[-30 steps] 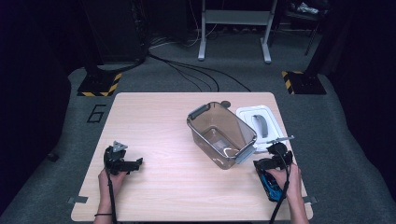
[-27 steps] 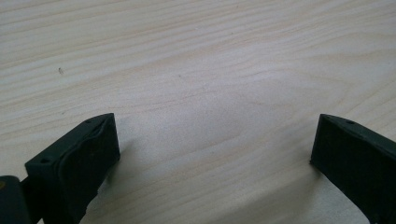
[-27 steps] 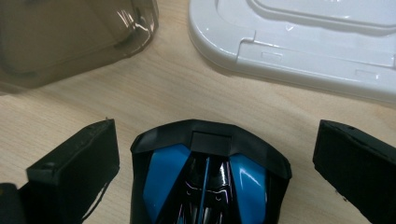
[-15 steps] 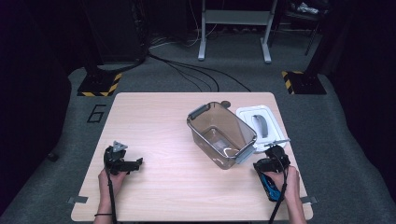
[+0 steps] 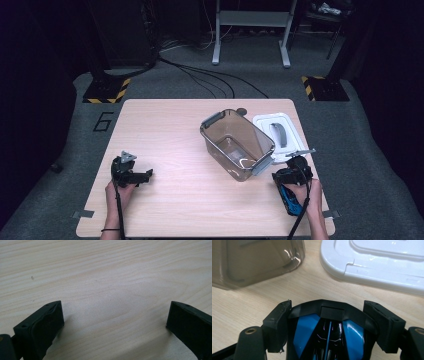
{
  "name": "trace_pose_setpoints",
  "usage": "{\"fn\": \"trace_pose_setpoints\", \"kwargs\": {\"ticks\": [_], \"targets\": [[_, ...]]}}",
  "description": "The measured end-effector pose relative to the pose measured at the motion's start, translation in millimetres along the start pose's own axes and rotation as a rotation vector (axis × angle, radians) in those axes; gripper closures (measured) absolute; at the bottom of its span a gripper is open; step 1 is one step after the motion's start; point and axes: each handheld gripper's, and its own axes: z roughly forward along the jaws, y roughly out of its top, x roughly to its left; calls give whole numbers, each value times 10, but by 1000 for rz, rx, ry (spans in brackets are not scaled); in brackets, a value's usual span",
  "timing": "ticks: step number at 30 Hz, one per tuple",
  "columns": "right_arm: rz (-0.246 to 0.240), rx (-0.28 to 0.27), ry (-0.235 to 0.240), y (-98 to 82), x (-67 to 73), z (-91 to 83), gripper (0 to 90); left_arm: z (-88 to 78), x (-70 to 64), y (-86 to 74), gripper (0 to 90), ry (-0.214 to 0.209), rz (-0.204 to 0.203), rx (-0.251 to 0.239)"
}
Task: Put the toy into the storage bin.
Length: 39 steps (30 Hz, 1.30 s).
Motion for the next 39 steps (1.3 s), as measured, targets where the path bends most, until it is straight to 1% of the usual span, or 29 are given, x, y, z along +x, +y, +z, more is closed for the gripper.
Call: {"fn": "trace_pose_setpoints", "kwargs": {"ticks": [3,6,9,10,11,15,20,21,22,25,26,27,28,31,32,34,36,37,39], "targets": [[-8,-17,-7,21,3,-66,247,0,0,0,10,0,0,0],[3,-44,-3,35,0,-122,248,0,0,0,10,0,0,0],[8,-66,-13,50,-6,-179,249,0,0,0,10,1,0,0],[12,-64,-10,56,-6,-206,249,0,0,0,10,0,0,0],[10,-79,-20,64,-6,-227,249,0,0,0,10,0,0,0],[3,-113,-26,95,-15,-315,249,0,0,0,10,1,0,0],[11,-153,-39,138,-32,-437,249,0,0,0,10,1,0,0],[19,-154,-40,146,-30,-461,249,0,0,0,10,1,1,0],[9,-168,-46,153,-42,-475,248,0,0,0,10,1,1,0],[9,-177,-51,181,-55,-526,248,0,0,0,10,1,1,0],[2,-183,-55,191,-67,-533,248,0,0,0,10,1,0,0],[14,-184,-57,203,-66,-543,248,0,0,0,10,1,0,0],[6,-187,-63,215,-76,-550,248,0,0,0,10,0,0,0],[20,-198,-72,268,-94,-571,248,0,0,0,10,0,0,0],[15,-206,-75,281,-104,-572,248,0,0,0,10,1,1,0],[23,-207,-79,313,-113,-582,247,0,0,0,10,0,0,0],[24,-210,-84,352,-120,-594,248,0,0,0,10,0,0,0],[15,-210,-86,371,-132,-597,248,0,0,0,10,0,0,0],[20,-217,-90,419,-146,-597,247,0,0,0,10,0,0,0]]}}
